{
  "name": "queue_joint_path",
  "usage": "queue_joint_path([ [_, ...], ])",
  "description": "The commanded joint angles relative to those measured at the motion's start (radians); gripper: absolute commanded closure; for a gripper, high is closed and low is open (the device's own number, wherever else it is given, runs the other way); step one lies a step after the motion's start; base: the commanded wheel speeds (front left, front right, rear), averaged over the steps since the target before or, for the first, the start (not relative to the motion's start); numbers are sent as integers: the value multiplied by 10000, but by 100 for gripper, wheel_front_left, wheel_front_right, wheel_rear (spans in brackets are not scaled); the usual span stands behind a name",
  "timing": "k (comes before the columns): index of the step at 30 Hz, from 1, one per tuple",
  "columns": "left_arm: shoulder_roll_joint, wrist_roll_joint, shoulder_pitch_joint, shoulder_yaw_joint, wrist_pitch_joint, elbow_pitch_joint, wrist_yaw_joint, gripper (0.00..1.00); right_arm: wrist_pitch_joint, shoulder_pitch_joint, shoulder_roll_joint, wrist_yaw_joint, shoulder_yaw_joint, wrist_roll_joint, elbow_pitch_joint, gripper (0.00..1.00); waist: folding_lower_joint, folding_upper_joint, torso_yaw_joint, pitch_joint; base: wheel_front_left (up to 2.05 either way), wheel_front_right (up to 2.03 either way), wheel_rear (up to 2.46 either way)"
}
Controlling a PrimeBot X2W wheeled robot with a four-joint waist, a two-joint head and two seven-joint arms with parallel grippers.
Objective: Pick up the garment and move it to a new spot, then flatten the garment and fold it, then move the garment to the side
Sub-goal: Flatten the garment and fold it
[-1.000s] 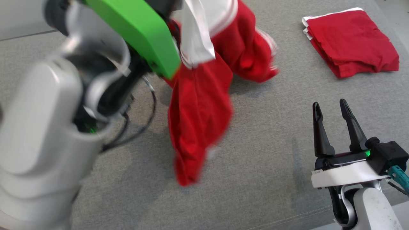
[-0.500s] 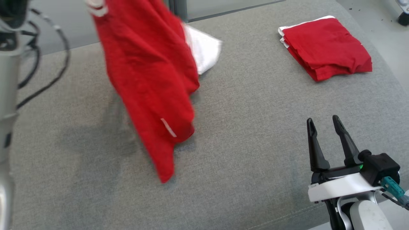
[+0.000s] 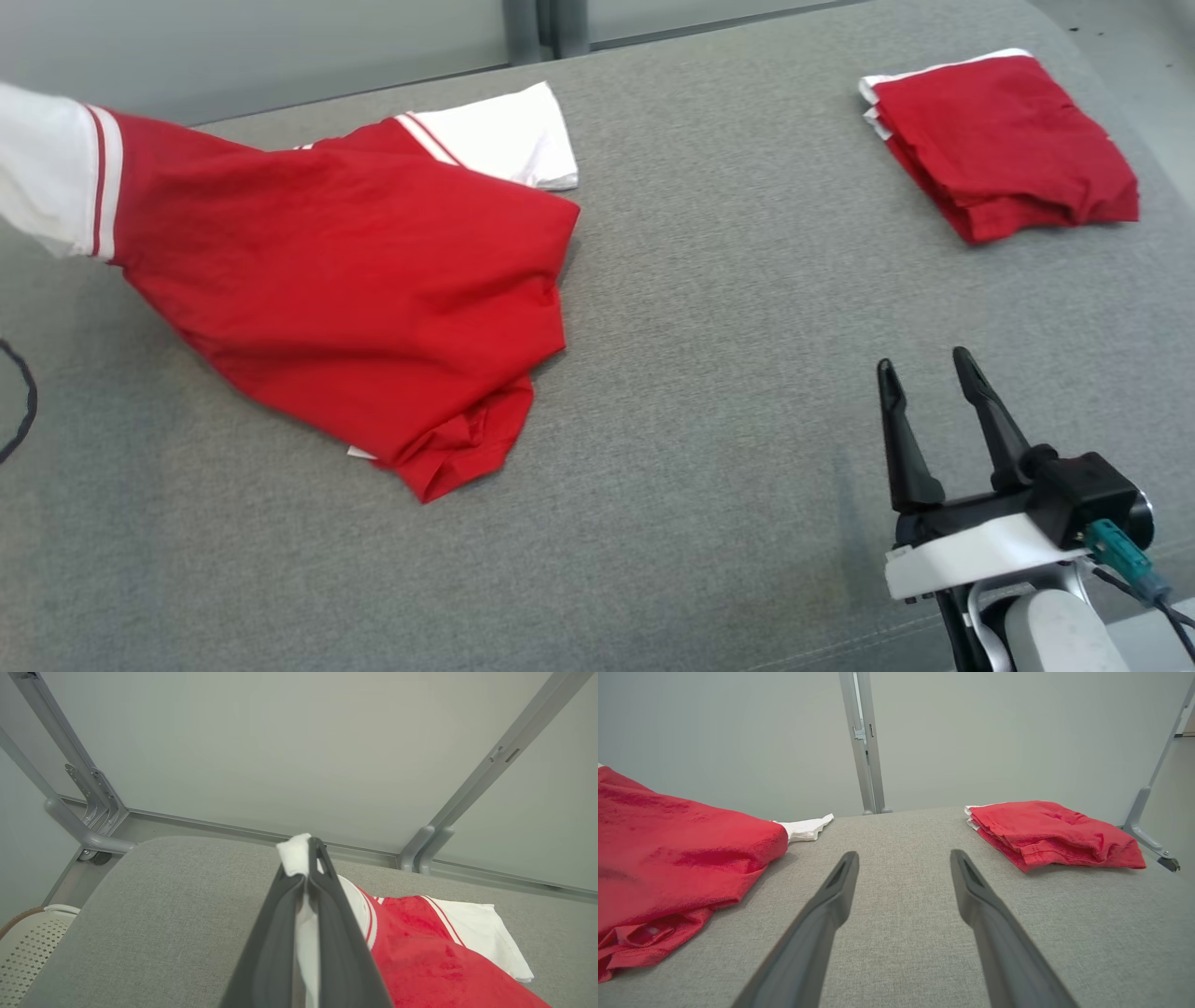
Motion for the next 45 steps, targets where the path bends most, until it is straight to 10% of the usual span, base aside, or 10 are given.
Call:
queue_joint_path([
  [1,93,-149,331,159,-273,196,85,100,-32,-167,-7,-10,125,-194,26,0,0,0,447,311,0,0,0],
  [14,-399,-730,1252,764,-1711,1379,-221,97,-32,-1097,-13,-10,1052,-804,260,0,0,0,1688,635,0,0,0],
  [16,-478,-726,1291,775,-1998,1352,-352,4,-32,-1093,-13,-10,1131,-828,312,0,0,0,1800,606,0,0,0],
  [17,-518,-756,1340,795,-2138,1259,-426,0,-32,-1061,-15,-10,1157,-822,326,0,0,0,1825,580,0,0,0],
  [23,-28,-881,2427,738,-1929,-84,-1057,0,-32,-648,-16,-10,1075,-713,265,0,0,0,1784,435,0,0,0],
  [27,701,-508,3636,1004,-2352,-1905,-699,0,-32,-436,-13,-10,956,-694,237,0,0,0,1623,455,0,0,0],
  [35,-1228,-965,6029,-619,-1845,-7193,-343,0,-32,-212,-13,-10,719,-584,148,0,0,0,1437,601,0,0,0],
  [45,-2641,1279,4986,-3821,-1547,-5757,-381,0,-32,-358,-10,-10,720,-552,196,0,0,0,871,683,0,0,0],
])
